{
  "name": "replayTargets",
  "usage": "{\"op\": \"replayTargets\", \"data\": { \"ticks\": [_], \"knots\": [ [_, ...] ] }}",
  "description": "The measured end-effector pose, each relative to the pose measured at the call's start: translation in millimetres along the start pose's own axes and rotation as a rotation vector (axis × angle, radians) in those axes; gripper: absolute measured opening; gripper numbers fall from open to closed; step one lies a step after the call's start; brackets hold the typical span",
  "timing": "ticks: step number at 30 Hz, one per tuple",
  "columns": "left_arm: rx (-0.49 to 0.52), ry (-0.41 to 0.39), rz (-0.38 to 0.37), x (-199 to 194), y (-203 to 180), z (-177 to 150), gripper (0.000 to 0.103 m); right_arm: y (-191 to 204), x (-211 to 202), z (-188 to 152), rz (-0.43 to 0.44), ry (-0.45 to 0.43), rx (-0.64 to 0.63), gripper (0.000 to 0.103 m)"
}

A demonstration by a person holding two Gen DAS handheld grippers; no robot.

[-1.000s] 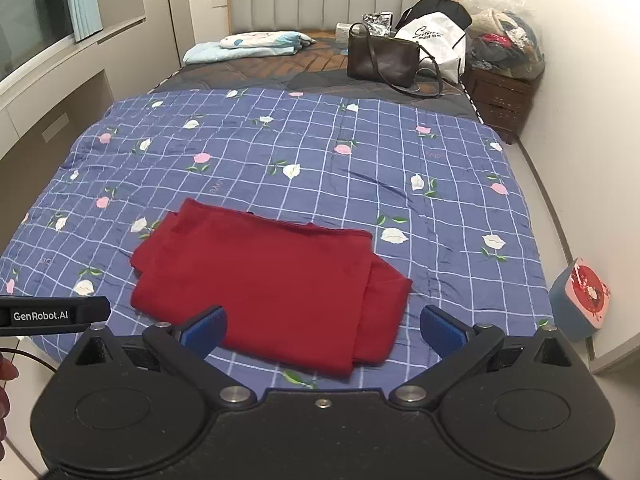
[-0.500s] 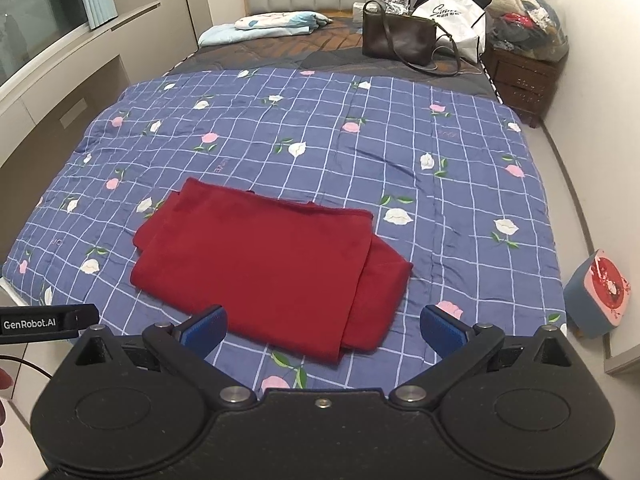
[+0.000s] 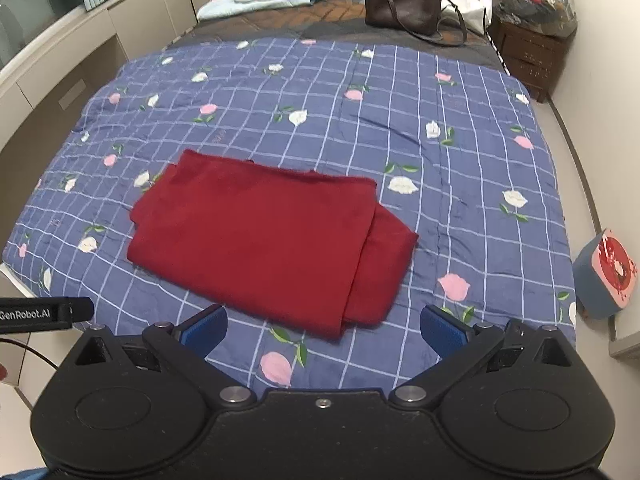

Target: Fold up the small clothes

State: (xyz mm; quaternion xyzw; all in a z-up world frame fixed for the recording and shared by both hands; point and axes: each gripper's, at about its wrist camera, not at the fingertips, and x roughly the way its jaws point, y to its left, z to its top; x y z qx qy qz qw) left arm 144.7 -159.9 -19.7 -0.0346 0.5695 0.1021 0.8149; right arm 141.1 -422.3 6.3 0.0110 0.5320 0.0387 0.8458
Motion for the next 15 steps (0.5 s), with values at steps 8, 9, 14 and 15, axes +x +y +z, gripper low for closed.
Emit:
{"op": "replayTargets", "data": {
  "ticks": [8,9,14,15],
  "knots": [
    [0.008,0.041,-0.025,27.3,12.3,20.9,0.102,13.6,26.9,16.7,-0.031,0.045,-0.005,0.102],
    [0.014,0.047,-0.027,31.2,14.2,26.3,0.102,17.3,32.7,21.0,-0.037,0.052,-0.008,0.102],
    [0.042,0.053,-0.024,44.9,27.8,57.4,0.102,37.5,60.1,37.6,-0.066,0.085,-0.028,0.102],
    [0.047,0.051,-0.022,47.6,31.3,63.7,0.102,43.6,67.3,40.8,-0.074,0.095,-0.038,0.102]
  ]
}}
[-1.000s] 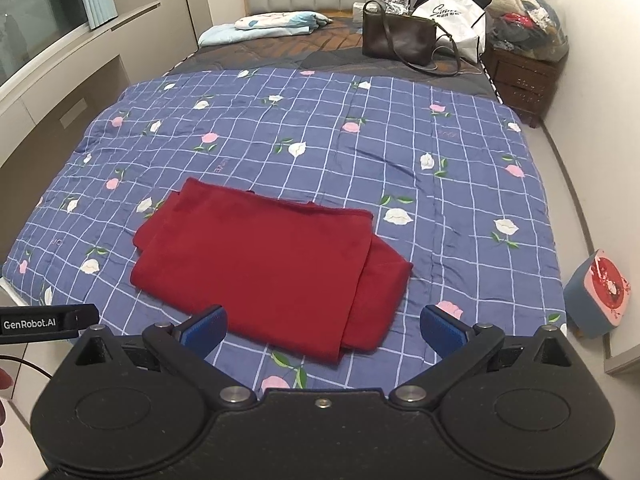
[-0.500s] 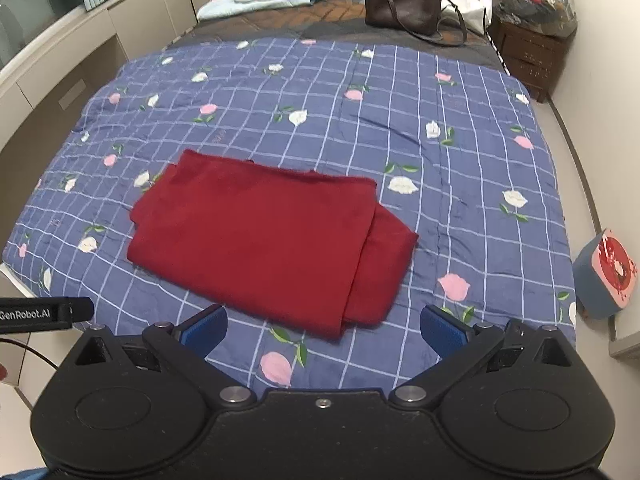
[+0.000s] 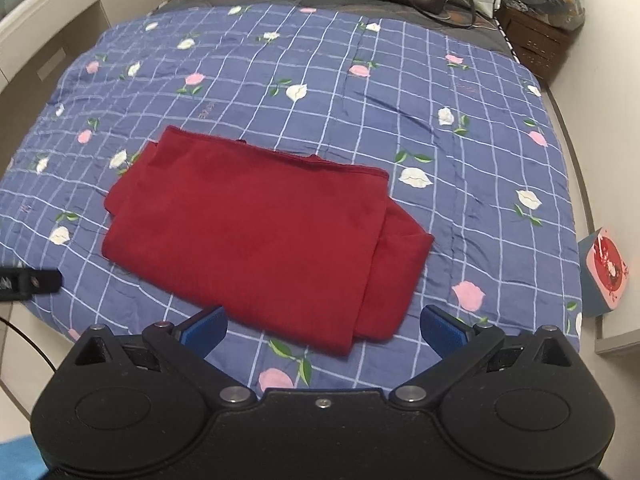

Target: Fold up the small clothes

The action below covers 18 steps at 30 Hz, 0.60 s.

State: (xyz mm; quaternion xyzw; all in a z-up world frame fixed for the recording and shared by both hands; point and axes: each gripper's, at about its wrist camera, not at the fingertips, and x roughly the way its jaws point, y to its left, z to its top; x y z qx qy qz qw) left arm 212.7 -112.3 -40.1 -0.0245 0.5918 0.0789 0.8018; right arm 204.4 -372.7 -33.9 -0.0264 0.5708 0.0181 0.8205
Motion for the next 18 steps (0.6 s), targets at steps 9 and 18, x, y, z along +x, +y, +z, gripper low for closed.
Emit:
{"op": "replayTargets", "data": {
  "ticks": [9,18],
  "knots": [
    [0.014,0.030,0.002,31.2,34.4,45.8,0.102,49.3,47.4,21.5,-0.039,0.049,-0.083,0.102],
    [0.038,0.082,-0.008,66.8,55.4,73.8,0.102,89.3,99.0,31.9,-0.050,0.055,-0.191,0.102]
  ]
}}
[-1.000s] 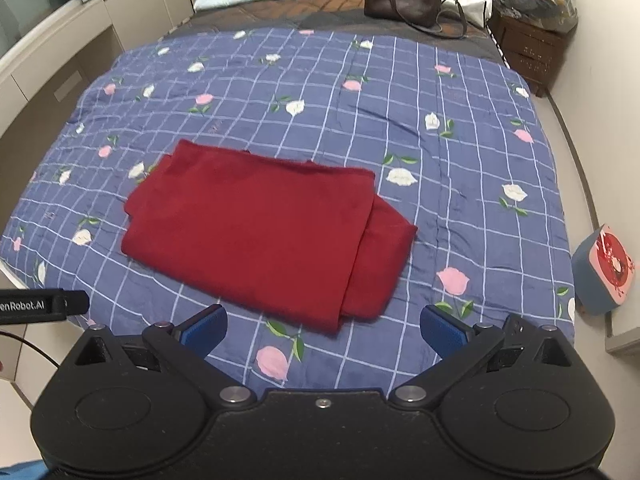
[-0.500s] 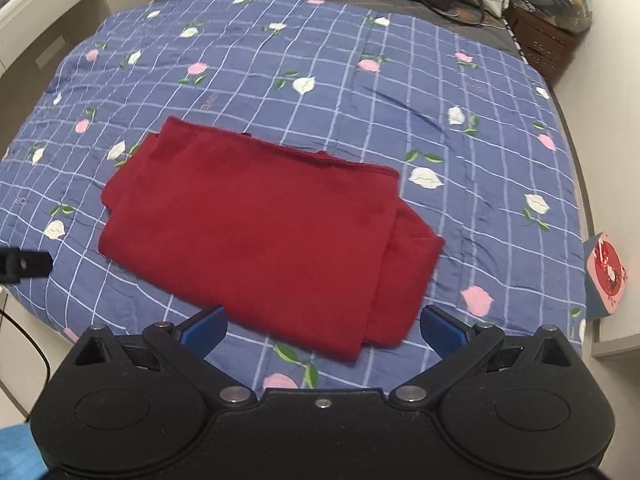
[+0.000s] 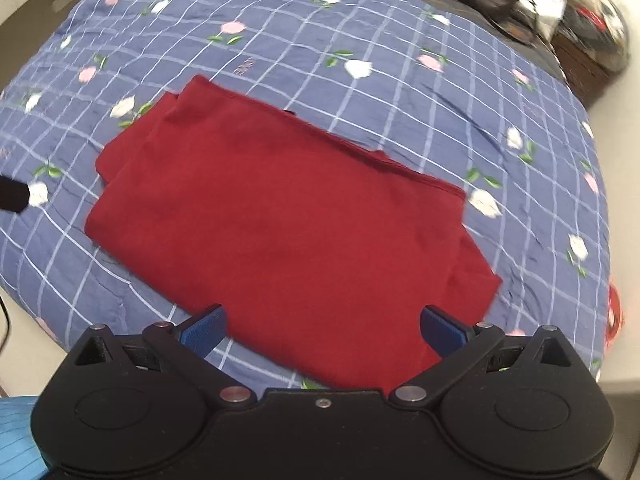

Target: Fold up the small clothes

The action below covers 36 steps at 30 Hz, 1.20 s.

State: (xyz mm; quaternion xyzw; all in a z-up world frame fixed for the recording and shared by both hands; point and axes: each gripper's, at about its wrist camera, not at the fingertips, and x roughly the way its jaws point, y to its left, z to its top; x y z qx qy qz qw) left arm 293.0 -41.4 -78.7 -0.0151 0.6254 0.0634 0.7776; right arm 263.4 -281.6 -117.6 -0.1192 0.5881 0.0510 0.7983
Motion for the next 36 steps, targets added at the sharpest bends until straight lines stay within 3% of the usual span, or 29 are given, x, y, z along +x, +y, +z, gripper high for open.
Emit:
{"op": "replayTargets", "data": {
  "ticks": [10,15,19,24,30,36],
  "knots": [
    [0.047,0.083,0.005,46.3,18.2,21.4,0.103,41.0,64.4,25.0,-0.035,0.011,-0.169,0.102],
    [0.024,0.093,0.019,77.4,32.7,17.7,0.103,53.4,93.9,22.6,-0.038,0.047,-0.137,0.102],
    [-0.020,0.107,-0.009,94.1,48.8,9.9,0.103,61.0,106.9,14.5,-0.031,0.062,-0.134,0.102],
    [-0.065,0.103,-0.048,116.5,60.6,4.9,0.103,60.8,130.1,2.3,-0.035,0.149,-0.134,0.102],
    [-0.076,0.084,-0.110,141.6,55.5,12.5,0.103,49.2,146.1,-10.6,-0.008,0.199,-0.062,0.103],
    [-0.029,0.093,-0.101,170.2,39.9,28.2,0.102,45.0,154.0,-17.2,0.011,0.207,-0.031,0.103]
  ]
}}
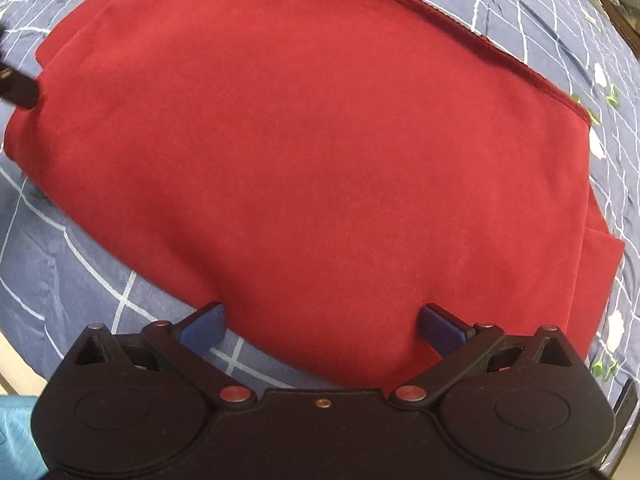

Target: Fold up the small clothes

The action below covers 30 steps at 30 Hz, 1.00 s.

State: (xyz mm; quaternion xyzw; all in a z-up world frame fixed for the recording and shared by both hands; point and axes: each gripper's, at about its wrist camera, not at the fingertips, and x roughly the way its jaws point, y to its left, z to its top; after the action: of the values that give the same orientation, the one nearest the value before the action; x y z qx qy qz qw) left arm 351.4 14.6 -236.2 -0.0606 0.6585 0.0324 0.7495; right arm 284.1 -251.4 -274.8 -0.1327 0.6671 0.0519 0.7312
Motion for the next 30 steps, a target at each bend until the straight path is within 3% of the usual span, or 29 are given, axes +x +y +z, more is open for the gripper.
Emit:
{"op": "replayTargets", "data": {
  "ticks": [5,30],
  "knots": [
    [0.029,0.029,0.025,16.4,-11.6,9.5,0.103,15.7,6.3,-5.9,-0.047,0.018,-0.138,0.103],
    [0.063,0.122,0.013,46.5,-19.8,25.1,0.103,12.4,8.4,-1.5,-0.074,0.038,-0.095,0.103]
  ]
}}
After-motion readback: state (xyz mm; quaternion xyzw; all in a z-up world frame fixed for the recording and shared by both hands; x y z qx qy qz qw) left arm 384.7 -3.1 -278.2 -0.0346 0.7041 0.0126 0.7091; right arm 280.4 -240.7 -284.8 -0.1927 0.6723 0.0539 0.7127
